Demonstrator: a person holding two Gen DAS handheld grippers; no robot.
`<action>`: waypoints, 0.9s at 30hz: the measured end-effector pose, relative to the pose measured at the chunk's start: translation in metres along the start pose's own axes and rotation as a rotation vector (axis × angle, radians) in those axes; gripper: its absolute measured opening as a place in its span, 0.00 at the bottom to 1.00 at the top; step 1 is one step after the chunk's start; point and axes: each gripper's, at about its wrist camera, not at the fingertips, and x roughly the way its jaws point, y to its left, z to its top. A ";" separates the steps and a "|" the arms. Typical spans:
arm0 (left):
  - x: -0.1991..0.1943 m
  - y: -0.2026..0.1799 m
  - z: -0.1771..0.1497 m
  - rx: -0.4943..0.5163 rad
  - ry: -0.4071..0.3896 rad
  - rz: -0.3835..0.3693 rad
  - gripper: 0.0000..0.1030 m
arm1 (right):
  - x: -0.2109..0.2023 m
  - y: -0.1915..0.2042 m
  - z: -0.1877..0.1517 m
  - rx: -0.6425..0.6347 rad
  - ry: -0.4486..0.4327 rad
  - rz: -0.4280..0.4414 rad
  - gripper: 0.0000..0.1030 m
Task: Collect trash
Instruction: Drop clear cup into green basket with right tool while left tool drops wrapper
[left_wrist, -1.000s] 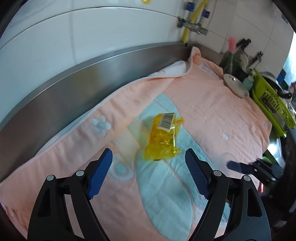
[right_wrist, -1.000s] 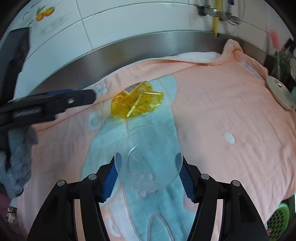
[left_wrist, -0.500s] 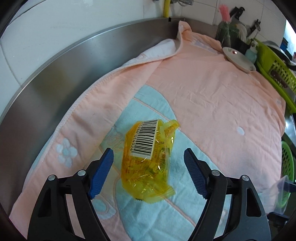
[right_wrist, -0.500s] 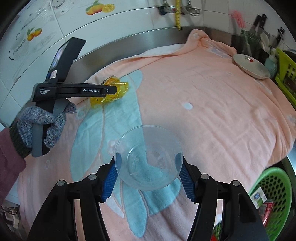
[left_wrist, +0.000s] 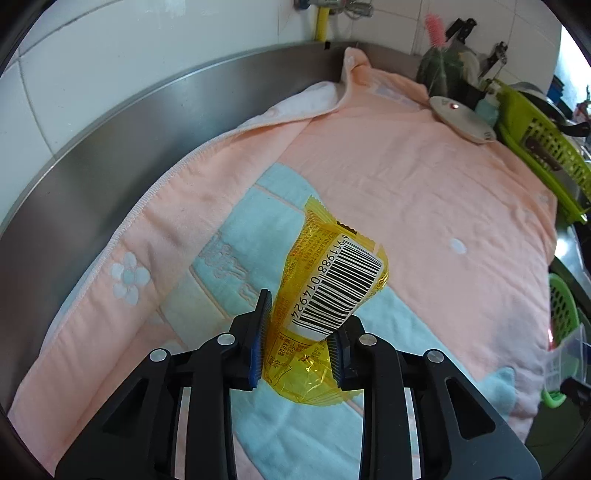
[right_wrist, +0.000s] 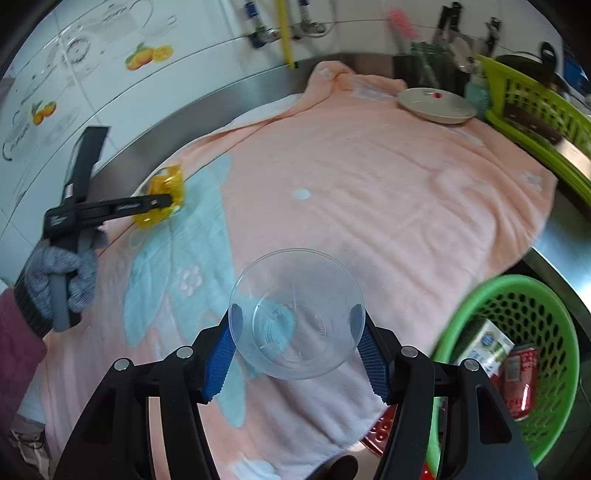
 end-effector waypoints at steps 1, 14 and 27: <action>-0.006 -0.004 -0.002 0.000 -0.007 -0.009 0.26 | -0.006 -0.008 -0.003 0.020 -0.008 -0.007 0.57; -0.073 -0.095 -0.039 0.073 -0.087 -0.164 0.26 | -0.046 -0.125 -0.040 0.142 0.005 -0.211 0.57; -0.086 -0.195 -0.065 0.147 -0.064 -0.264 0.26 | -0.041 -0.198 -0.047 0.180 0.030 -0.280 0.69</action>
